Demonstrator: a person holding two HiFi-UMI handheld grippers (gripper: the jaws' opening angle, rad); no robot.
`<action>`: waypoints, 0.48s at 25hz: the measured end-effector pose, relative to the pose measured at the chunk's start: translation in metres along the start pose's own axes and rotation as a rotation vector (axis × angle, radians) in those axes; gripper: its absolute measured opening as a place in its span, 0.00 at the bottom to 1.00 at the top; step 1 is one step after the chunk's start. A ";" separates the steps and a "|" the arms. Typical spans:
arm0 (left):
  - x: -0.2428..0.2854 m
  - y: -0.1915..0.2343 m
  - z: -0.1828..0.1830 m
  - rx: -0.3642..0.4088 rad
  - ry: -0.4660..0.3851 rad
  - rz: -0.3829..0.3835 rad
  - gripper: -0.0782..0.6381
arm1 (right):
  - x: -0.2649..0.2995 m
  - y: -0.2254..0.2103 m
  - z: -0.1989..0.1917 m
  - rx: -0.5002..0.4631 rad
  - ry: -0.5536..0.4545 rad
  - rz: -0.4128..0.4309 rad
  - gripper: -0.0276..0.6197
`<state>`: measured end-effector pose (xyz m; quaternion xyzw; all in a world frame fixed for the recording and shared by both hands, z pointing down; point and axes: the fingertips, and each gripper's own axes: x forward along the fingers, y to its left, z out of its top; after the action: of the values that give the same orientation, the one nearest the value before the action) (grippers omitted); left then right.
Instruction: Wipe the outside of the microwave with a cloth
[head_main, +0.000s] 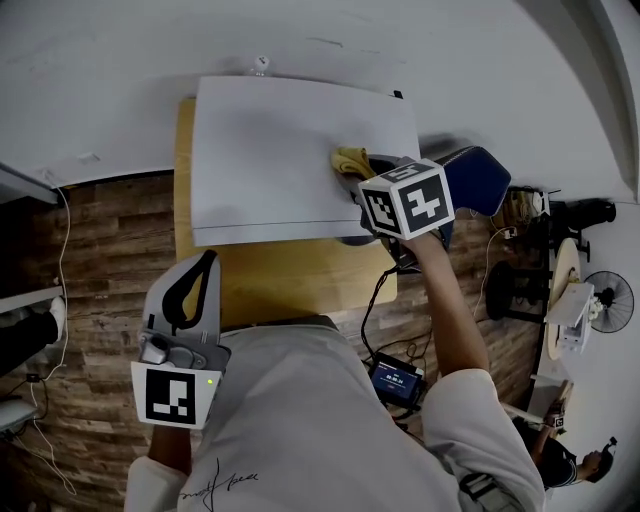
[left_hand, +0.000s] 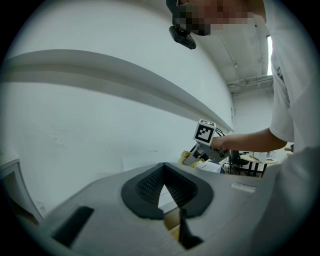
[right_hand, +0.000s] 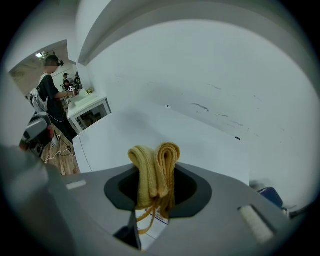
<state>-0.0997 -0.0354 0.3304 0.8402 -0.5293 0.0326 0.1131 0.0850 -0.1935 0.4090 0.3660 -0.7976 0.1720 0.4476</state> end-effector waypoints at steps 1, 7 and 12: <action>0.000 0.001 -0.001 -0.001 -0.002 0.001 0.10 | 0.001 0.002 0.002 -0.010 -0.003 0.001 0.23; -0.002 0.001 -0.006 0.000 0.003 0.003 0.10 | 0.009 0.024 0.011 -0.048 -0.005 0.038 0.23; -0.003 0.004 -0.008 -0.010 -0.001 0.016 0.10 | 0.015 0.040 0.021 -0.063 -0.016 0.071 0.23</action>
<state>-0.1045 -0.0324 0.3386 0.8354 -0.5363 0.0303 0.1165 0.0378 -0.1858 0.4123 0.3247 -0.8186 0.1595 0.4462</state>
